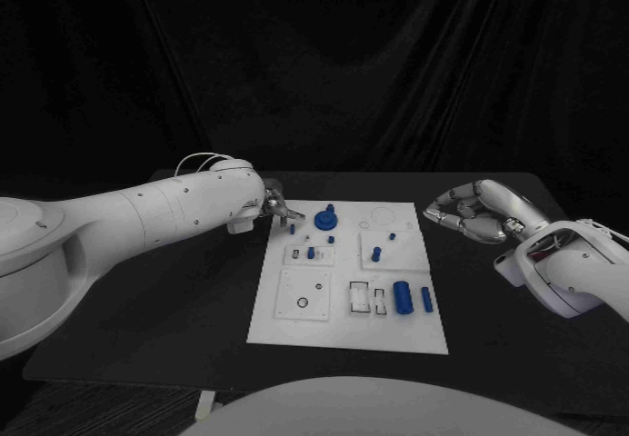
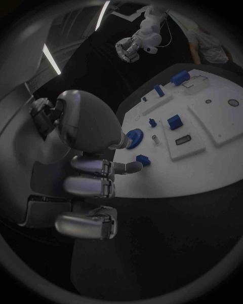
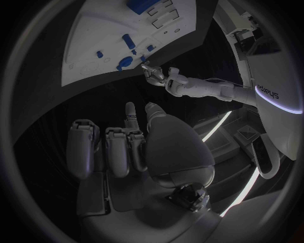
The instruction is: Assemble the parts on the task board
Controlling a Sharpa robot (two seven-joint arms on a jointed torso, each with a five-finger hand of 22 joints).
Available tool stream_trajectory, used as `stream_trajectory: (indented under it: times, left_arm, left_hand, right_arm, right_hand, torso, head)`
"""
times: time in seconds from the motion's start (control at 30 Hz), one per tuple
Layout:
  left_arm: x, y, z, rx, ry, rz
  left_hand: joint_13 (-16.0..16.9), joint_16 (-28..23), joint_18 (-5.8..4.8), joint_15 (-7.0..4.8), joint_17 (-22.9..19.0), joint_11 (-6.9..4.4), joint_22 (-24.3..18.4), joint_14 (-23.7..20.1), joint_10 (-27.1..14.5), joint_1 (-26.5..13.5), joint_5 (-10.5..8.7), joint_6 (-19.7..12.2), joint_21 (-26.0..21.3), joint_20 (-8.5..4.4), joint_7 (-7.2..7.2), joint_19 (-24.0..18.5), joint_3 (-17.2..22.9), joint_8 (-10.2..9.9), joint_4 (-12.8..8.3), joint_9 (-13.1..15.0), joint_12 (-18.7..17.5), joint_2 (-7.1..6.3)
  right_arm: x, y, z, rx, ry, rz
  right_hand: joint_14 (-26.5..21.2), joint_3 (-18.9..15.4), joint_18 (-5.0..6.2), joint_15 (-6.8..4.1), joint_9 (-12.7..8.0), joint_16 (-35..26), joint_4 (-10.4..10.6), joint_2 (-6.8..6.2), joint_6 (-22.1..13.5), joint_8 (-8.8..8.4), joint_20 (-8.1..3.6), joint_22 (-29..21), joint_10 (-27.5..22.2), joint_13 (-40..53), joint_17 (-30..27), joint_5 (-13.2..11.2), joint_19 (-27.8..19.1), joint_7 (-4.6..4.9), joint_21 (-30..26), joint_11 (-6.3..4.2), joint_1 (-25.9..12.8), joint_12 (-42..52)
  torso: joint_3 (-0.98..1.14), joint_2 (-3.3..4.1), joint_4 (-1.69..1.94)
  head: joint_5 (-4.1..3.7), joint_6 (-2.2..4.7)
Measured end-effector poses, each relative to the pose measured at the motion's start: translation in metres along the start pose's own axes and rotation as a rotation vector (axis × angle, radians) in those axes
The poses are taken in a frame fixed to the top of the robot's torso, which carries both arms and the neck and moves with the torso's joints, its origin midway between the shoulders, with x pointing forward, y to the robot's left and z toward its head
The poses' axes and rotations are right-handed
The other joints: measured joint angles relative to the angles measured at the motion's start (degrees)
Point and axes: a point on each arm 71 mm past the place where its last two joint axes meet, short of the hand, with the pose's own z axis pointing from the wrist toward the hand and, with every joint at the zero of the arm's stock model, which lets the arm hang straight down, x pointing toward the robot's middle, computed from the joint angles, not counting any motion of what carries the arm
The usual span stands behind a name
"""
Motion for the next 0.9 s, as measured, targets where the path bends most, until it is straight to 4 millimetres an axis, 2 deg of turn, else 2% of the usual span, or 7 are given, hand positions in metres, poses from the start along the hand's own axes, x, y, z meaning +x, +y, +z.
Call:
stream_trajectory:
  times: [0.43, 0.63, 0.77, 0.9]
  left_arm:
    - [0.0071, -0.0005, 0.0034, -0.004, 0.022, 0.01]
    - [0.0082, -0.0009, 0.004, -0.004, 0.026, 0.013]
    - [0.0086, -0.001, 0.0041, -0.004, 0.028, 0.014]
    - [0.0086, -0.0007, 0.0042, -0.004, 0.029, 0.014]
  left_hand:
    - [0.0, 0.0, 0.0, 0.0, 0.0, 0.0, 0.0, 0.0, 0.0, 0.7, 0.52, -0.8, -0.5, 0.0, -0.01, 0.0, 0.0, 0.2, 0.0, 0.7, 0.0, 0.72]
    - [0.0, 0.0, 0.01, 0.0, 0.0, 0.0, 0.0, 0.0, 0.0, 1.5, 2.21, -1.2, -0.5, 0.0, 0.0, 0.0, 0.3, 0.5, -0.2, 1.2, 0.0, 0.93]
    - [0.0, 0.0, 0.0, 0.0, 0.0, 0.0, 0.0, 0.0, 0.0, 3.3, 4.36, -1.6, -0.7, 0.0, 0.0, 0.0, 0.8, 0.7, -1.3, 1.7, 0.0, 1.32]
    - [0.0, 0.0, 0.0, 0.0, 0.0, 0.0, 0.0, 0.0, 0.0, 4.0, 5.63, -1.8, -0.7, 0.0, -0.13, 0.0, 1.1, 0.7, -1.6, 1.9, 0.0, 1.43]
  right_arm:
    - [0.0001, -0.0004, 0.0, 0.004, 0.001, 0.0]
    - [0.0002, -0.0006, 0.0, 0.005, 0.002, 0.0]
    - [0.0003, -0.0007, -0.0001, 0.006, 0.003, 0.001]
    - [0.0005, -0.0009, -0.0002, 0.007, 0.003, 0.001]
  right_hand:
    - [0.0, 0.3, 0.0, 0.0, -0.2, 0.0, -0.3, 0.0, 0.0, -0.26, 0.0, 0.0, -0.2, 0.0, 0.0, 1.1, 0.0, 0.0, 0.0, -0.2, 0.0, 0.0]
    - [0.0, 0.3, 0.0, 0.0, -0.2, 0.0, -0.3, 0.2, 0.0, -0.29, 0.0, 0.0, -0.2, 0.0, 0.0, 1.6, 0.0, 0.0, -0.3, -0.2, 0.2, 0.0]
    - [0.0, 0.6, 0.0, 0.0, -0.3, 0.0, -0.3, 0.06, 0.0, -0.29, 0.0, 0.0, -0.2, 0.0, 0.0, 2.1, 0.0, 0.0, -0.3, -0.2, 0.6, 0.0]
    - [0.0, 0.6, 0.0, 0.0, -0.4, 0.0, -0.3, 0.06, 0.0, -0.29, 0.0, 0.0, -0.2, 0.0, 0.0, 2.5, 0.0, 0.0, -0.3, -0.2, 0.6, 0.0]
  torso:
    - [0.0, 0.01, -0.01]
    - [0.0, 0.01, -0.01]
    - [0.0, 0.01, -0.01]
    - [0.0, 0.01, -0.01]
  head:
    - [-0.15, 0.0]
    - [-0.16, 0.0]
    - [-0.16, 0.0]
    - [-0.19, 0.0]
